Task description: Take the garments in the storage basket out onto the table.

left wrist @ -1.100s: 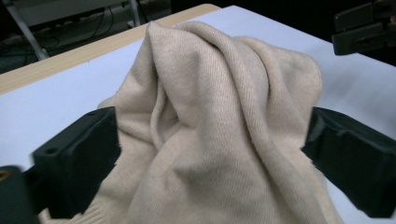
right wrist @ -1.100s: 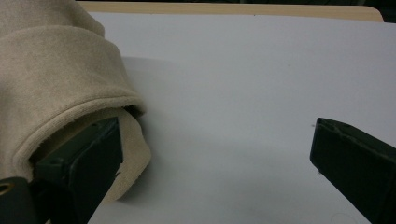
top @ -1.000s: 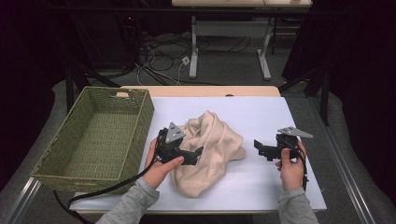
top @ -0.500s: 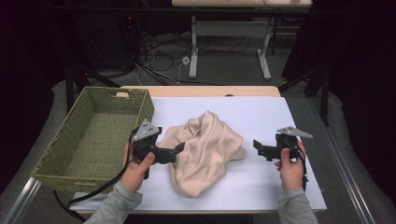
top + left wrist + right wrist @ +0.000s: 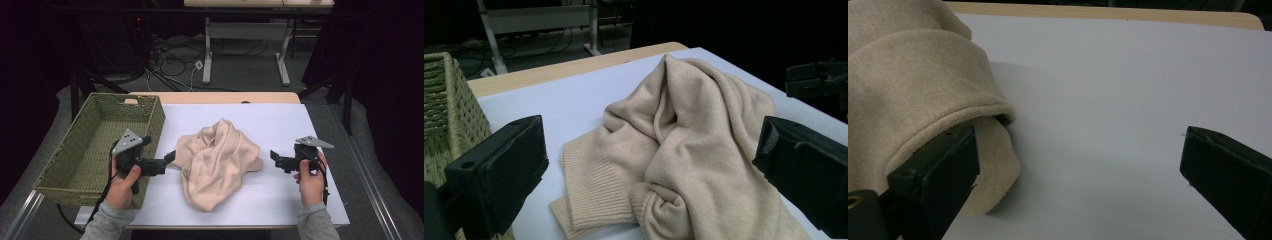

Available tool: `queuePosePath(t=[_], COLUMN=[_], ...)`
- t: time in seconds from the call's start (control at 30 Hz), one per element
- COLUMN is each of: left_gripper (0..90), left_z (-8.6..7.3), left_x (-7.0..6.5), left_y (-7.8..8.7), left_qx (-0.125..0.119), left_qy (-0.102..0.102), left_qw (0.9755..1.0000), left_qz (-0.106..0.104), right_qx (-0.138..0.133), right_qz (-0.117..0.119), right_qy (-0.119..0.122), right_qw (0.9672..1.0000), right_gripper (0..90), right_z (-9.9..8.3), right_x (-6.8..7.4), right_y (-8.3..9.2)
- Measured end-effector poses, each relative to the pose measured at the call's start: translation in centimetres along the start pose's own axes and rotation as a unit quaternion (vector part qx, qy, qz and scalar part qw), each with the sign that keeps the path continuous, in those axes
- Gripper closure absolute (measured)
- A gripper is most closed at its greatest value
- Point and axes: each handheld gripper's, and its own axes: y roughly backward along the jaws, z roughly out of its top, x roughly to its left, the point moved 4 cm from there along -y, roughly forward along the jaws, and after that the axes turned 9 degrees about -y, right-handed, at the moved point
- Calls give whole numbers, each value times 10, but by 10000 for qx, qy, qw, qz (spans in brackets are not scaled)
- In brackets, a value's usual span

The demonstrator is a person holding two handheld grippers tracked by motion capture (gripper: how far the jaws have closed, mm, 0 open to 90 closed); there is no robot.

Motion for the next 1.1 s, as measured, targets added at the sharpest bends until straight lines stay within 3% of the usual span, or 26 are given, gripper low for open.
queuePosePath(t=[0.1, 0.2, 0.37, 0.67, 1.1], left_gripper=[6, 6, 6, 7, 8], left_z=[-4, -9, -13, -23, -24], left_x=[8, 12, 18, 37, 47], left_y=[6, 11, 18, 26, 32], left_qx=[-123, 30, -2, -32, -111], left_qy=[200, -11, 28, 389, 504], left_qw=[9997, 9998, 9998, 9984, 9975], left_qz=[-50, 195, 176, 408, 476], right_qx=[9, -14, -32, 40, 40], right_qz=[-23, 8, -15, 30, 1], right_qy=[25, 41, 3, 75, 54], right_qw=[10000, 10000, 10000, 10000, 10000], right_gripper=[24, 24, 24, 24, 24], right_z=[0, 0, 0, -2, -2], right_x=[0, 0, 0, 2, 1], right_y=[1, 0, 1, -2, -2])
